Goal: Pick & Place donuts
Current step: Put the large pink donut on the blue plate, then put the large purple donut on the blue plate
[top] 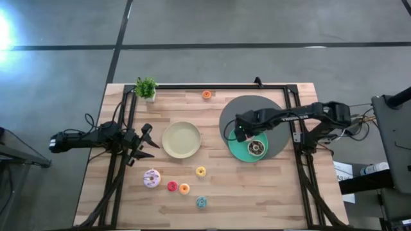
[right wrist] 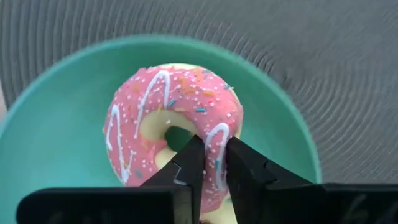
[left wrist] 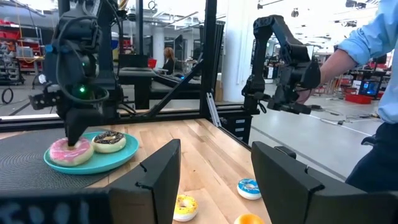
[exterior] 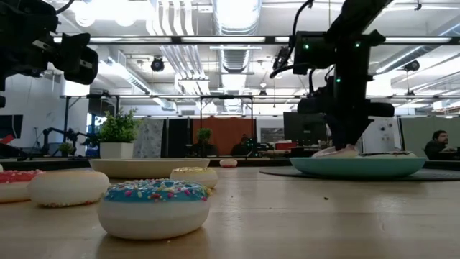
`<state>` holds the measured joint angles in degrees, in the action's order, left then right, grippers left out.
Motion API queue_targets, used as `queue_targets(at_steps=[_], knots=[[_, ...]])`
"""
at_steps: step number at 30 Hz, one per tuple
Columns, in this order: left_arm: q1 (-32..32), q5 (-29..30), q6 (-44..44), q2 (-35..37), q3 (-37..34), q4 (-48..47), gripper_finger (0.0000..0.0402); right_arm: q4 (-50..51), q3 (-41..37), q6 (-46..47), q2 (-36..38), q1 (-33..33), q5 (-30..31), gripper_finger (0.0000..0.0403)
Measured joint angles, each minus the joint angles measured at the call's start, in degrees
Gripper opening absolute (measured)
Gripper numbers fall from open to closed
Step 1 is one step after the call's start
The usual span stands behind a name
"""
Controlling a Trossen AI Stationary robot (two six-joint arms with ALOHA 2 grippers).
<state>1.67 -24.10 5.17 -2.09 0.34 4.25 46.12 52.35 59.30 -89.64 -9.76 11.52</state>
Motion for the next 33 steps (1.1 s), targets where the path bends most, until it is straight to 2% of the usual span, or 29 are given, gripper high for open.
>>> queue_targets(at_steps=[6,12,17,20,24,26,28,31,33], knots=[[-0.02,-0.02,-0.02,0.0,0.0,0.0,0.0172,1.1,1.22,-1.97,1.41,0.15,1.26,0.0119],[0.0,0.0,-0.01,0.0,0.0,0.0,0.0172,9.6,3.6,-4.13,2.3,0.15,2.16,0.0192],[0.0,0.0,0.0,0.0,0.0,0.0,0.0172,11.5,5.96,-9.91,2.62,2.19,3.58,0.0226],[-0.02,0.0,-0.02,0.0,0.0,0.0,0.0172,9.26,9.53,-17.64,3.01,6.99,4.98,0.0236],[-0.02,-0.02,-0.01,0.0,0.0,0.0,0.0172,0.31,15.13,-34.84,0.99,17.15,0.83,0.0235],[-0.01,-0.02,-0.01,0.0,0.0,0.0,0.0172,-1.22,17.98,-39.98,-1.88,22.02,0.5,0.0232],[-0.02,0.0,-0.02,0.0,0.0,0.0,0.0172,-1.37,20.98,-38.76,-5.31,25.0,0.45,0.0227],[-0.01,-0.01,-0.02,0.0,0.0,0.0,0.0172,-1.35,25.55,-31.64,-9.92,26.53,0.4,0.0222],[-0.01,0.0,0.0,0.0,0.0,0.0,0.0172,-1.27,28.38,-30.91,-12.2,27.52,1.71,0.0218]])
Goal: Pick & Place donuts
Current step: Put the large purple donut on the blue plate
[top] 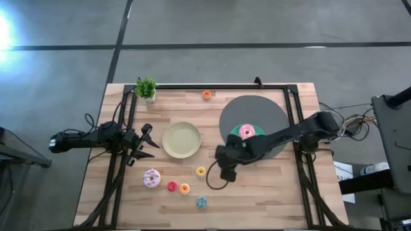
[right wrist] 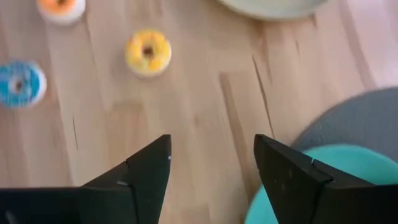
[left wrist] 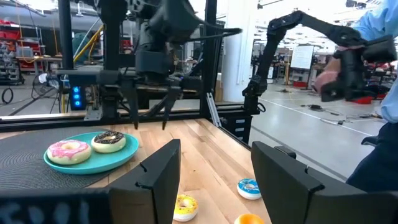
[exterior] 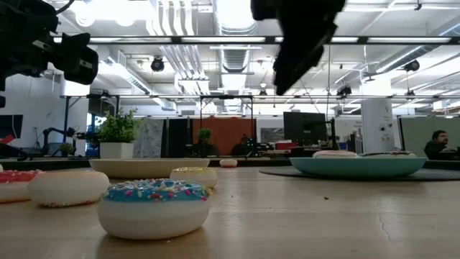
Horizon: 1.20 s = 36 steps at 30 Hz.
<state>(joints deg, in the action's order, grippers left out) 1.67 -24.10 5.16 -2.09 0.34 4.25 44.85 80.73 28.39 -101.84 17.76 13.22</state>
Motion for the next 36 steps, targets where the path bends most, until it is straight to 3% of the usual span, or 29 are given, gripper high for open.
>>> queue_targets(at_steps=[4,11,16,21,29,32,36], knots=[[-0.01,0.0,-0.01,0.0,0.0,0.0,0.0172,3.7,5.1,-1.43,-2.18,1.95,5.2,0.0211],[-0.03,-0.03,2.66,-0.15,0.0,3.65,0.0172,6.64,5.9,3.13,-1.73,1.91,6.56,0.0202],[-0.28,0.04,42.63,-0.13,0.77,11.16,0.0172,6.92,5.92,8.85,-1.31,2.73,6.29,0.0198],[-0.26,9.82,63.04,-0.09,1.11,17.6,0.0172,7.8,5.9,12.12,-1.31,3.65,6.31,0.0194],[-0.15,35.67,65.54,-0.28,1.11,17.61,0.0172,8.32,5.88,14.74,-1.31,3.56,6.44,0.0194],[-0.19,36.19,64.62,-0.72,1.52,15.55,0.0172,8.76,5.89,15.07,-1.31,3.67,6.35,0.0193],[-0.49,29.36,64.25,-2.72,7.09,-1.36,0.0171,9.96,5.88,15.16,-1.31,3.62,6.35,0.0194]])
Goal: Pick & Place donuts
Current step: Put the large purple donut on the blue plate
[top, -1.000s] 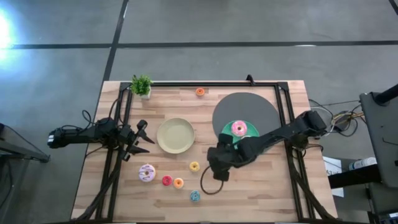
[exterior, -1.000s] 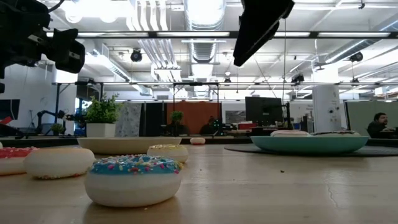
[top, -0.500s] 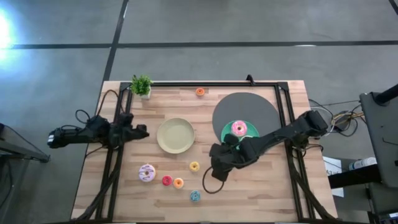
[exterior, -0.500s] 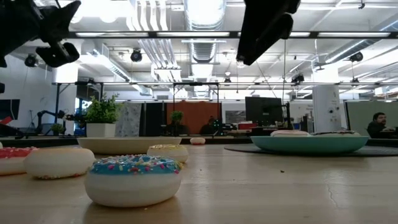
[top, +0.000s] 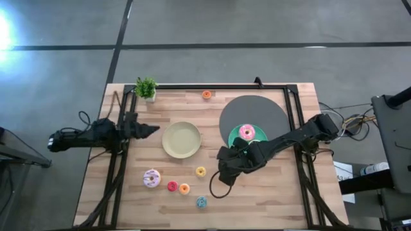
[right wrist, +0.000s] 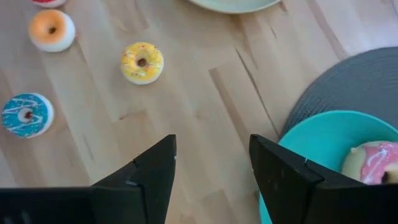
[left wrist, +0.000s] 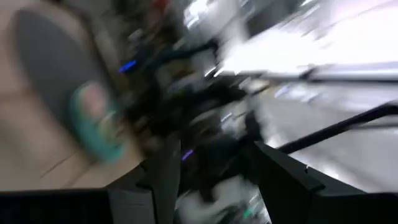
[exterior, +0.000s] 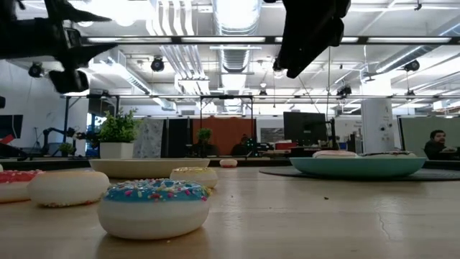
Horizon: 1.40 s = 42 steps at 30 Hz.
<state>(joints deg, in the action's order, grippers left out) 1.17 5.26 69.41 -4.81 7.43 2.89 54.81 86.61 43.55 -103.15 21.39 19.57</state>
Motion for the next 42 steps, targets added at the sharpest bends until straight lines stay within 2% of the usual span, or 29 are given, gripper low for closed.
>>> queue_targets(at_steps=[5,7,11,14,17,24,30,37,42], knots=[[-0.01,-5.8,-5.77,-6.52,12.24,-31.62,0.0166,4.97,0.0,-0.02,0.0,0.02,0.04,0.0189],[-0.06,-8.48,-9.46,-9.9,16.25,-41.56,0.0166,5.99,-0.01,-0.27,0.0,0.0,0.09,0.0186],[-0.77,-12.73,-13.65,-16.24,20.35,-49.84,0.0165,6.51,-0.02,-2.0,0.0,-0.04,0.49,0.0181],[-3.41,-16.95,-13.91,-21.58,20.62,-51.35,0.0165,6.57,-0.02,-3.08,0.0,-0.02,1.2,0.0176],[-9.15,-16.4,-13.7,-26.83,20.41,-51.08,0.0165,7.37,-0.02,-3.04,0.0,-0.02,1.44,0.0172],[-26.68,-3.35,-7.61,-36.82,22.0,-50.47,0.0165,9.79,-0.7,-3.27,0.0,-0.17,1.58,0.0166],[-38.37,2.91,-3.37,-40.92,21.37,-50.27,0.0165,9.83,-2.93,-3.69,0.02,-1.05,1.6,0.0166],[-42.36,4.1,-2.51,-46.49,21.17,-48.45,0.0165,9.51,-4.99,-6.42,0.06,-2.09,1.63,0.0166],[-42.32,2.47,-3.28,-53.33,20.83,-41.56,0.0165,9.42,-5.35,-7.11,1.55,-2.34,4.81,0.016]])
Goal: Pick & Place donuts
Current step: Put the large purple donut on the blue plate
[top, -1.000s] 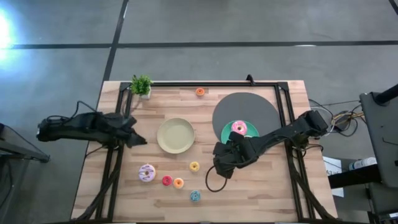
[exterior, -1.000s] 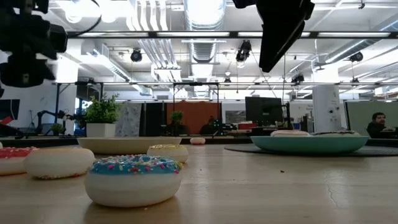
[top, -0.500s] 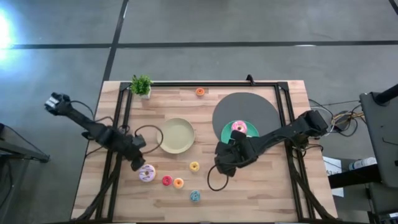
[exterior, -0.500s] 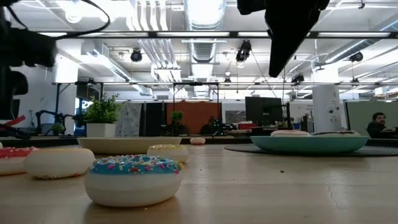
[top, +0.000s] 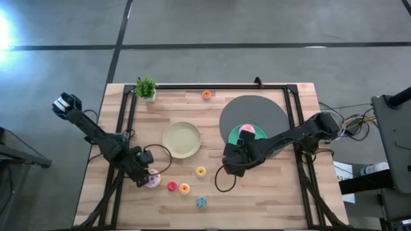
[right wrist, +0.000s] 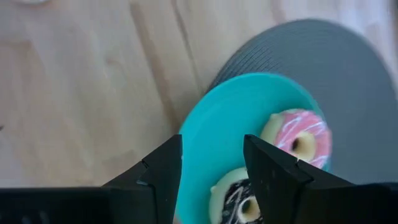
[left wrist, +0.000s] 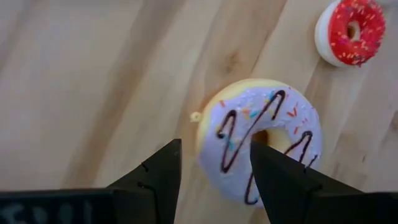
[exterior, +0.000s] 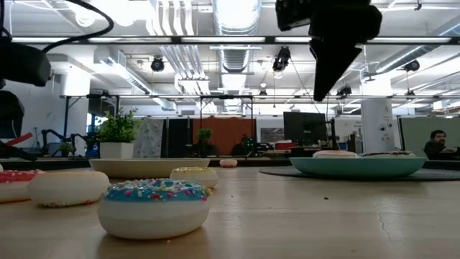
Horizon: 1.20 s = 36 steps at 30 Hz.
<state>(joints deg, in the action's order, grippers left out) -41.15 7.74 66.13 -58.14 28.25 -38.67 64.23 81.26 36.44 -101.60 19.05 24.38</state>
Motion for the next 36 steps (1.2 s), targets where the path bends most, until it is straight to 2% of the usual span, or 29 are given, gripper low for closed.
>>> queue_targets(at_steps=[15,19,23,26,31,36], knots=[[0.0,-1.43,0.42,-11.75,-0.15,5.36,0.0156,0.53,-2.65,5.79,8.11,-0.35,3.1,0.0145],[0.18,-1.45,0.22,-12.53,0.21,6.48,0.0109,0.65,-2.74,8.88,11.56,-0.28,7.49,0.0145],[0.72,-3.03,-0.07,-11.88,0.26,8.03,0.0028,2.53,-3.01,12.09,15.7,-0.31,11.72,0.0146],[1.5,-4.24,0.73,-10.51,0.31,9.64,0.001,4.83,-3.32,13.92,18.99,-0.24,14.91,0.0146],[5.6,-4.78,0.08,-7.16,4.15,6.52,0.0004,7.26,-4.8,15.92,24.03,-0.17,17.65,0.0146],[15.32,-2.15,-10.85,-6.93,12.32,1.04,0.0002,7.37,-7.69,16.05,27.33,-0.17,17.83,0.0146]])
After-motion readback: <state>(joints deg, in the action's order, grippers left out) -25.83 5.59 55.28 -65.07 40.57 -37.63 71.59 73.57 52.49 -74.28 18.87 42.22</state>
